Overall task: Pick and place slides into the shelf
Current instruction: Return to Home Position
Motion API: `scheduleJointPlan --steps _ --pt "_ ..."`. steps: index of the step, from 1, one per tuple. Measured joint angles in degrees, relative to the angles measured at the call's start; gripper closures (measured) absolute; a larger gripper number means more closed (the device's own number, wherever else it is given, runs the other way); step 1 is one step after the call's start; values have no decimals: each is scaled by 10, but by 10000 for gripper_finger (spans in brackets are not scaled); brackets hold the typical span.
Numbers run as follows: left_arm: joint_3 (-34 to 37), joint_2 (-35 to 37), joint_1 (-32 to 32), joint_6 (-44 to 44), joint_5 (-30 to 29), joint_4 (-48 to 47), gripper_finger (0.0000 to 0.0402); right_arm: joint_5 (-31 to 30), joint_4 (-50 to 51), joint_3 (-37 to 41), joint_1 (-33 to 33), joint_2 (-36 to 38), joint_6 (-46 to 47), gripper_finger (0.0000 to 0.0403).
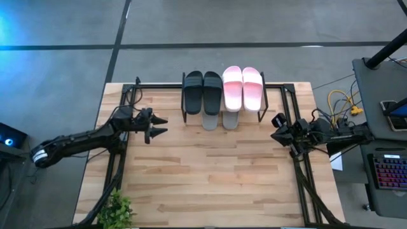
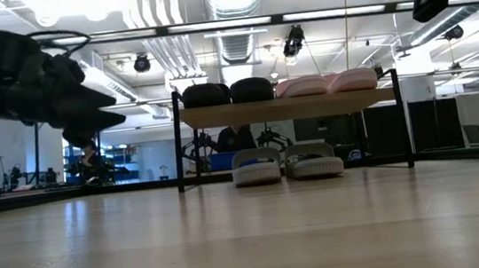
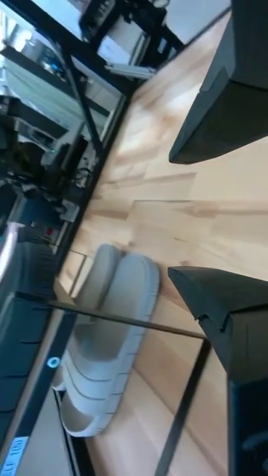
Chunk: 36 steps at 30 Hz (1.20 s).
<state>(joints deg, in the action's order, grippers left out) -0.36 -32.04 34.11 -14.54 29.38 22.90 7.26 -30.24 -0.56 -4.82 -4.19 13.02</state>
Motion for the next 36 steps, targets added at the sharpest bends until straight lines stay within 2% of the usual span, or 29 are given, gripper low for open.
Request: scheduleJointPlan --steps 7,12,15,19,22,27,29,33,36 --pt "0 39 0 -51 1 0 178 -9 1 0 0 0 0 390" --pt "-12 75 -10 -108 44 0 178 -14 1 0 0 0 6 390" --pt "-32 86 -20 -122 41 1 178 -15 1 0 0 0 11 390" --pt "-72 76 -36 -132 -3 0 178 -30 1 0 0 0 24 390" --pt "-115 57 -59 -115 -12 -14 178 -41 1 0 0 0 26 390" --pt "-214 23 -122 -15 -71 -185 178 -44 0 0 0 0 34 390" --pt "-244 16 -155 18 -98 -215 178 -44 0 0 0 0 35 390" --pt "-262 18 -204 37 -140 -209 178 -44 0 0 0 0 35 390" --pt "-248 44 -226 33 -152 -215 178 -44 0 0 0 0 35 390"
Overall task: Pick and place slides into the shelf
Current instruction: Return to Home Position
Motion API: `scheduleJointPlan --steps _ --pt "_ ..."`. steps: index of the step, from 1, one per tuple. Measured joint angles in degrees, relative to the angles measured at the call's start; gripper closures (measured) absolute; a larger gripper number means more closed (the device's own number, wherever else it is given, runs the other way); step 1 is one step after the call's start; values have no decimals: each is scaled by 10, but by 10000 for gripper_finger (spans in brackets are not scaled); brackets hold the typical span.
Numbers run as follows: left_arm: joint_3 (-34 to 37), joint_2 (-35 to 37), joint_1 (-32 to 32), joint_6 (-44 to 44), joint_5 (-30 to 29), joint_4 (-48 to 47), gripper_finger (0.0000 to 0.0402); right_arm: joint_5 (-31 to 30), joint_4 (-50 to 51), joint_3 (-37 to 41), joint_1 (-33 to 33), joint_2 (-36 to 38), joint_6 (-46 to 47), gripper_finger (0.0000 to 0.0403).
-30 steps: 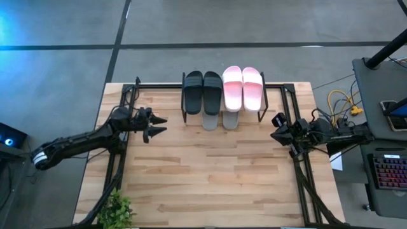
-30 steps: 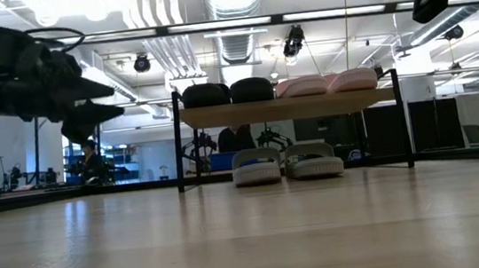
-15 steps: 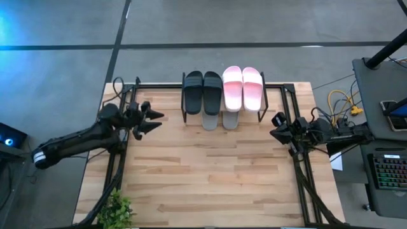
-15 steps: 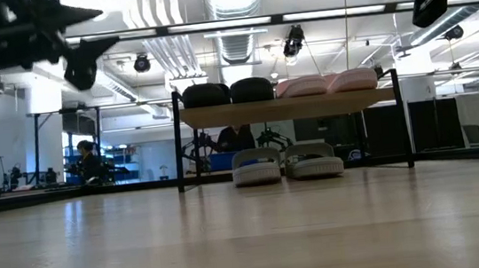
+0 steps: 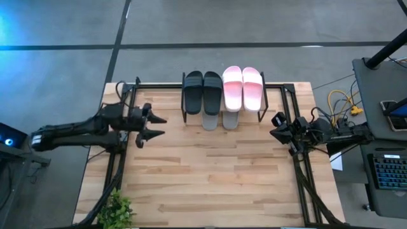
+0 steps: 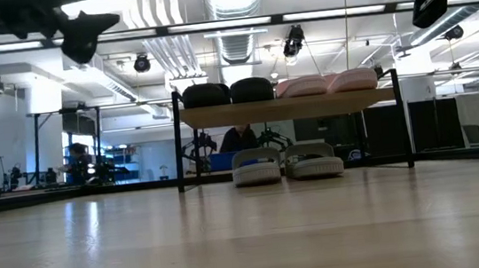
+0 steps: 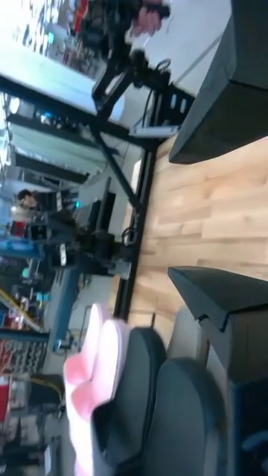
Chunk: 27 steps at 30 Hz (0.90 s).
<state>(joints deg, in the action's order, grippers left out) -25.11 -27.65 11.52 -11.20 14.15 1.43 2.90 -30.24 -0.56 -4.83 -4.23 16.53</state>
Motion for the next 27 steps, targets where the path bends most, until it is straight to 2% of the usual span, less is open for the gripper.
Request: scheduleJointPlan --steps 6,19,27 --pt "44 77 -30 -9 -1 -16 178 0 0 0 0 0 2 390" --pt "140 259 -31 -34 -28 -128 178 0 0 0 0 -1 34 390" --pt "184 259 -31 -35 -40 -125 178 -6 0 0 0 -1 34 390"
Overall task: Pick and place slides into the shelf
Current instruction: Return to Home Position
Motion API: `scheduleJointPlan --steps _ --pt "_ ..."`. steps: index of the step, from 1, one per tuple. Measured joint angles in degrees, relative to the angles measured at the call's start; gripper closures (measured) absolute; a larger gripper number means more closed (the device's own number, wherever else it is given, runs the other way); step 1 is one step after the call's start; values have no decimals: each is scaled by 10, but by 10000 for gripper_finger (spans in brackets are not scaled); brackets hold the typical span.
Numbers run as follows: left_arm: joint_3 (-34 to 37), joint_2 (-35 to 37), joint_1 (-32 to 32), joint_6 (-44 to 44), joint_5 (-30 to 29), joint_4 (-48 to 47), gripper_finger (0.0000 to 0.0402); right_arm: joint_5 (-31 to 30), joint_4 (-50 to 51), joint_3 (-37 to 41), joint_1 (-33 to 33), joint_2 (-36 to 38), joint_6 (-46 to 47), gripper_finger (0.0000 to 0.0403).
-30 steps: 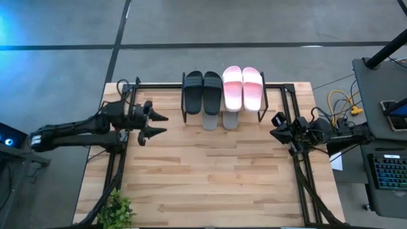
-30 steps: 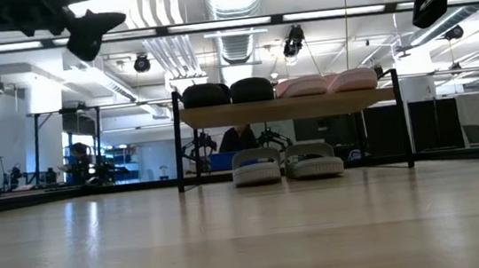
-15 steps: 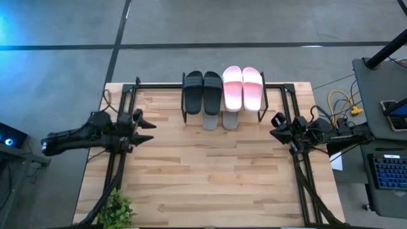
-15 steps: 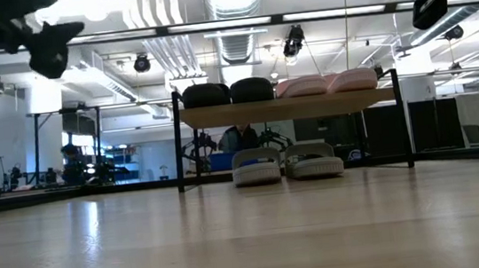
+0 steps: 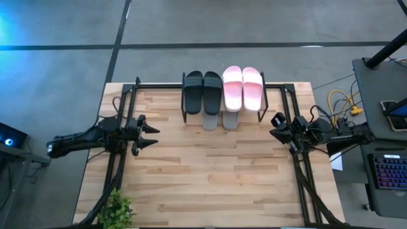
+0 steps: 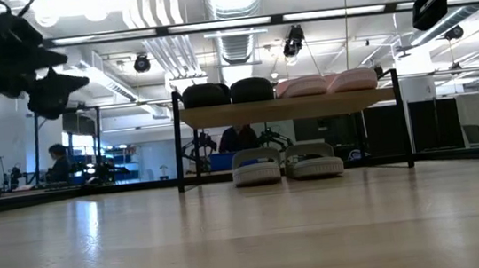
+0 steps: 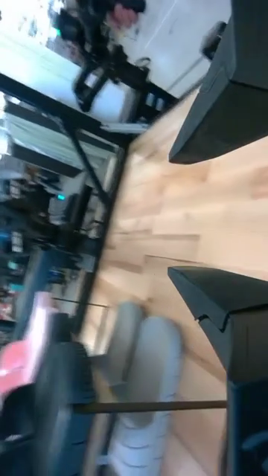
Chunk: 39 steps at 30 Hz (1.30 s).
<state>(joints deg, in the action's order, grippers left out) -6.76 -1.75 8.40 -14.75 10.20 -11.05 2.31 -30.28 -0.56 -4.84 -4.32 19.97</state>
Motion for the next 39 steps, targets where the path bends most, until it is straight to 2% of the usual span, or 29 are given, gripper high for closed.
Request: scheduleJointPlan --steps 7,16,18,22,24,30,35,39 --pt "33 1 0 4 -8 46 178 0 3 0 0 -4 -5 390" --pt "37 -25 0 20 -60 54 178 0 5 0 0 -5 -9 390" --pt "37 -23 0 20 -62 55 178 -1 5 0 0 -4 -33 390" --pt "39 -17 0 20 -66 62 178 -17 17 0 0 -4 -155 390" --pt "40 -16 0 19 -68 63 178 -28 35 0 0 -4 -185 390" --pt "40 -16 0 17 -69 64 178 10 125 0 0 -4 -151 390" --pt "42 -17 0 17 -91 64 178 52 142 0 0 -3 -145 390" --pt "42 -25 1 17 -119 66 178 56 176 0 0 -3 -149 390"
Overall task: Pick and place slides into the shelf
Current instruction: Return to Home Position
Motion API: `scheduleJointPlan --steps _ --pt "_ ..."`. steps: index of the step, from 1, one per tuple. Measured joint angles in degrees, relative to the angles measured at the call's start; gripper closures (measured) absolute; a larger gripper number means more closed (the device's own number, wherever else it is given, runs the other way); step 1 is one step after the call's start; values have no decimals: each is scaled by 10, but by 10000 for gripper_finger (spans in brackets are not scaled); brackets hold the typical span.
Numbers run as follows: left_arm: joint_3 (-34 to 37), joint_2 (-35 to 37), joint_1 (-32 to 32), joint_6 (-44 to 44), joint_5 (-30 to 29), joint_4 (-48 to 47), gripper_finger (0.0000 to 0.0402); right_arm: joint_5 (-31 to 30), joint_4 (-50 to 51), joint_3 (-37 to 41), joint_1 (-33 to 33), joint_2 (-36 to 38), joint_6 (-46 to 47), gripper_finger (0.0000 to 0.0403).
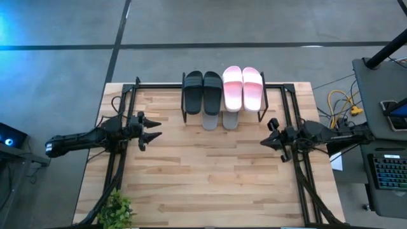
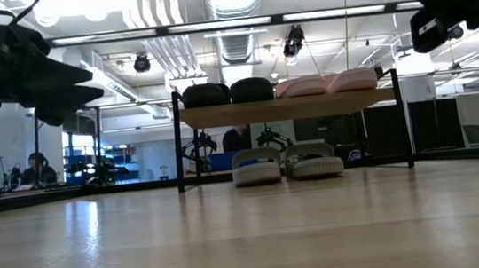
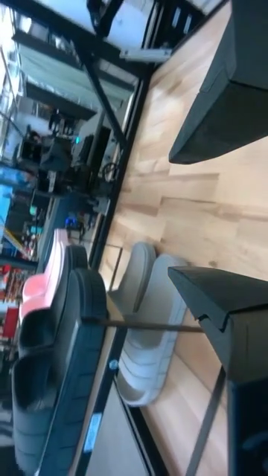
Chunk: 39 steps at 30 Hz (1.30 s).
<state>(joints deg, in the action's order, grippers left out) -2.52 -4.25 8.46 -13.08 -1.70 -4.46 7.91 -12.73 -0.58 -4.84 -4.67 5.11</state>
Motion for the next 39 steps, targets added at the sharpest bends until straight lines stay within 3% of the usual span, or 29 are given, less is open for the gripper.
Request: scheduleJointPlan --steps 14,19,25,30,39 --pt "1 -31 0 1 -13 9 178 -17 52 0 0 0 -37 390" --pt "3 -43 0 75 -14 19 178 -52 70 0 0 0 -51 390" --pt "4 -41 0 134 -13 100 178 -52 61 0 0 0 -63 390" --pt "4 -35 0 135 -12 109 178 -51 61 0 0 0 -70 390" --pt "4 -41 0 135 -12 111 178 -51 61 0 0 0 62 390"
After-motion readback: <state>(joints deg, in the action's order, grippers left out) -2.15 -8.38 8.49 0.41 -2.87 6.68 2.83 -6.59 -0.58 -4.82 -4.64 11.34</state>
